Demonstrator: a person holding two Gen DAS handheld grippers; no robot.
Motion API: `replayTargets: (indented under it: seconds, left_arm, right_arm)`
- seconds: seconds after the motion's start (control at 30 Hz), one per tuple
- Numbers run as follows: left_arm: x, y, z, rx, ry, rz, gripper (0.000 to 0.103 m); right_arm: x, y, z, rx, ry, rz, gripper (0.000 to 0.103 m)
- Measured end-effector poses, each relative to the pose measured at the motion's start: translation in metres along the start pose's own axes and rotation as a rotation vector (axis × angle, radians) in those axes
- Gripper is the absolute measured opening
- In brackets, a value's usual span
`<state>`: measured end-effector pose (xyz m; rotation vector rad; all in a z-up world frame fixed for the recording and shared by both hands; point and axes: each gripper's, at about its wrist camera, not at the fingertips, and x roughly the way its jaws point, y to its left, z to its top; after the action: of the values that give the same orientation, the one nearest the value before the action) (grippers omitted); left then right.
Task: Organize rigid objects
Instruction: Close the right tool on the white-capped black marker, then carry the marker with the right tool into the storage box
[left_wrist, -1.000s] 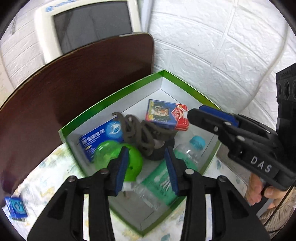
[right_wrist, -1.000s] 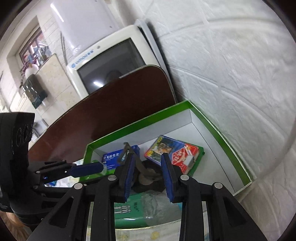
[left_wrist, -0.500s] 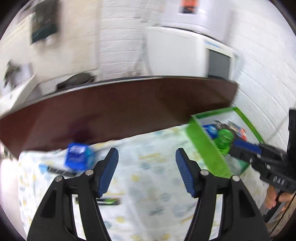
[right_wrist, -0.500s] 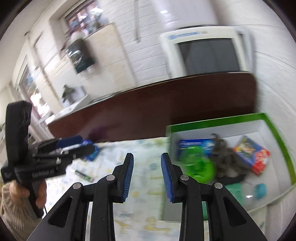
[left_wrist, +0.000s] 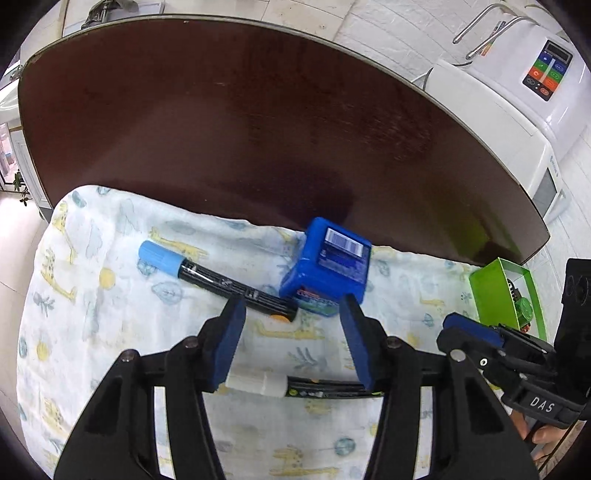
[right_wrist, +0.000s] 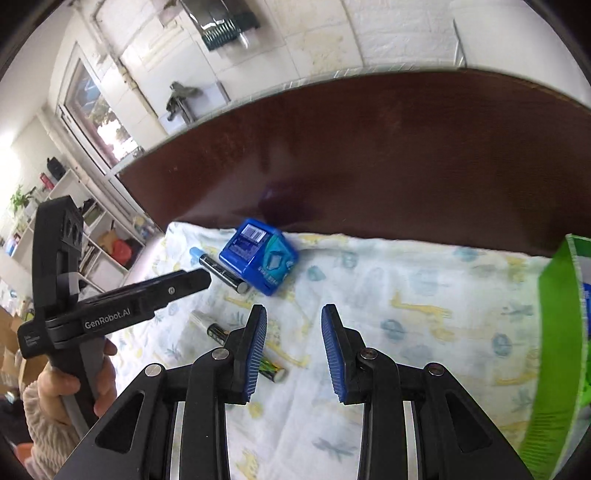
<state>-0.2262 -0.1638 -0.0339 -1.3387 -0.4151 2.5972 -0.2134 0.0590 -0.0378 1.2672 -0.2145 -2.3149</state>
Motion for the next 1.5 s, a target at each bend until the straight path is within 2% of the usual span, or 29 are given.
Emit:
replayTargets:
  seconds: [0.1,0.17,0.3,0.33,0.4,0.47,0.53,0.6,0.63,0.67,0.77,0.87,0.93,0.97,1.0,1.03,1.07,1.1,1.13,1.2,1.3,1.5]
  left_arm:
    - [0.002,0.013,0.009,0.031,-0.008,0.046,0.051]
    - [0.004,0.021,0.009,0.067,0.000,0.061,0.052]
    - [0.013,0.035,0.008,0.158,0.033,0.099,0.053]
    - [0.014,0.038,0.010,0.178,0.036,0.096,0.054]
    - [0.013,0.038,0.009,0.238,0.051,0.087,0.062]
    - [0.012,0.034,0.009,0.311,0.056,0.109,0.063]
    - [0.013,0.030,0.009,0.380,0.068,0.130,0.065]
    - [0.017,0.028,0.011,0.447,0.079,0.145,0.066]
    - [0.018,0.024,0.011,0.487,0.083,0.149,0.066]
    - [0.020,0.020,0.012,0.532,0.087,0.154,0.068]
    - [0.028,0.004,0.011,0.679,0.103,0.171,0.076]
    - [0.041,-0.010,0.004,0.846,0.144,0.168,0.080]
    - [0.055,-0.015,-0.003,0.959,0.178,0.211,0.085]
    - [0.056,-0.015,-0.003,0.995,0.153,0.208,0.091]
    - [0.058,-0.015,0.000,1.014,0.160,0.197,0.090]
    - [0.061,-0.012,0.005,0.988,0.196,0.179,0.089]
    - [0.064,-0.008,0.014,0.927,0.252,0.130,0.076]
    - [0.065,-0.002,0.021,0.850,0.317,0.051,0.056]
    - [0.064,0.000,0.023,0.813,0.345,0.013,0.050]
    - [0.058,0.000,0.015,0.814,0.347,0.002,0.032]
    - [0.047,0.001,0.002,0.725,0.353,0.012,0.022]
    - [0.020,0.001,-0.034,0.546,0.367,0.044,0.023]
  right_arm:
    - [0.015,0.011,-0.002,-0.040,0.014,-0.018,0.033]
    - [0.020,0.027,-0.007,-0.157,0.017,-0.023,0.033]
    - [0.036,0.068,-0.031,-0.441,0.087,-0.035,0.033]
    - [0.041,0.077,-0.037,-0.492,0.104,-0.041,0.036]
    - [0.053,0.090,-0.047,-0.565,0.141,-0.067,0.045]
    - [0.064,0.095,-0.053,-0.603,0.175,-0.101,0.048]
    - [0.076,0.093,-0.057,-0.603,0.212,-0.144,0.047]
    - [0.074,0.089,-0.056,-0.561,0.230,-0.105,0.022]
    - [0.070,0.088,-0.056,-0.549,0.232,-0.137,0.016]
    - [0.065,0.088,-0.056,-0.540,0.229,-0.156,0.016]
    - [0.043,0.076,-0.058,-0.417,0.252,-0.098,0.016]
    - [0.015,0.065,-0.070,-0.358,0.250,-0.073,0.016]
    - [-0.001,0.059,-0.078,-0.328,0.250,-0.068,0.016]
    - [-0.008,0.056,-0.081,-0.317,0.247,-0.072,0.016]
    - [-0.016,0.053,-0.084,-0.305,0.240,-0.077,0.016]
    - [-0.021,0.048,-0.085,-0.290,0.234,-0.077,0.016]
    - [-0.026,0.044,-0.086,-0.271,0.227,-0.073,0.016]
    - [-0.030,0.040,-0.087,-0.251,0.220,-0.075,0.016]
    - [-0.034,0.035,-0.087,-0.231,0.211,-0.080,0.016]
    - [-0.024,0.024,-0.087,-0.197,0.201,-0.076,0.016]
    - [-0.017,0.026,-0.091,-0.171,0.185,-0.069,0.016]
    - [-0.013,0.026,-0.101,-0.199,0.184,-0.087,0.016]
